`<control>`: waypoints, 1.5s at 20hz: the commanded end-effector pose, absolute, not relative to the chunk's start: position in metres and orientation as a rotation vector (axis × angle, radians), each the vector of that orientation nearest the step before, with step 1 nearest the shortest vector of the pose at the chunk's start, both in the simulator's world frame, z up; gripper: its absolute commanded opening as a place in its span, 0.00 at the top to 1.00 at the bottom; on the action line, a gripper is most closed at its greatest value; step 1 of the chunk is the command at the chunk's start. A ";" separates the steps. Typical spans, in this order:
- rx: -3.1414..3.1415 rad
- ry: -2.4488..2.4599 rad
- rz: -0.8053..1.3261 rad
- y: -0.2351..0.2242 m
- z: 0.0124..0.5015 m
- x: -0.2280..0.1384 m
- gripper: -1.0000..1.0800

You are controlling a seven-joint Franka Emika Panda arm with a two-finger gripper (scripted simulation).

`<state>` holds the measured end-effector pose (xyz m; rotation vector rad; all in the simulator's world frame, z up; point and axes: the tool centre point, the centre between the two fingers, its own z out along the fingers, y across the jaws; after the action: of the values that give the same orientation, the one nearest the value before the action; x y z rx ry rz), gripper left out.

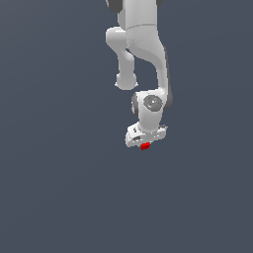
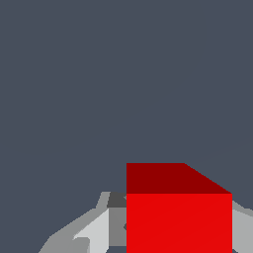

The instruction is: Pick up the red cube and move it to a goal position.

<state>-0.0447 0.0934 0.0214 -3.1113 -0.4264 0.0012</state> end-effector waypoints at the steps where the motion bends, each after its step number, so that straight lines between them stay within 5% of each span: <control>1: -3.112 -0.426 0.000 0.091 0.025 -0.044 1.00; 10: -3.111 -0.427 0.000 0.060 0.070 -0.037 1.00; 30: -3.111 -0.427 0.000 -0.060 0.250 -0.007 1.00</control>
<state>-0.0083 -0.0538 0.2396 -3.1114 -0.4255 -0.0021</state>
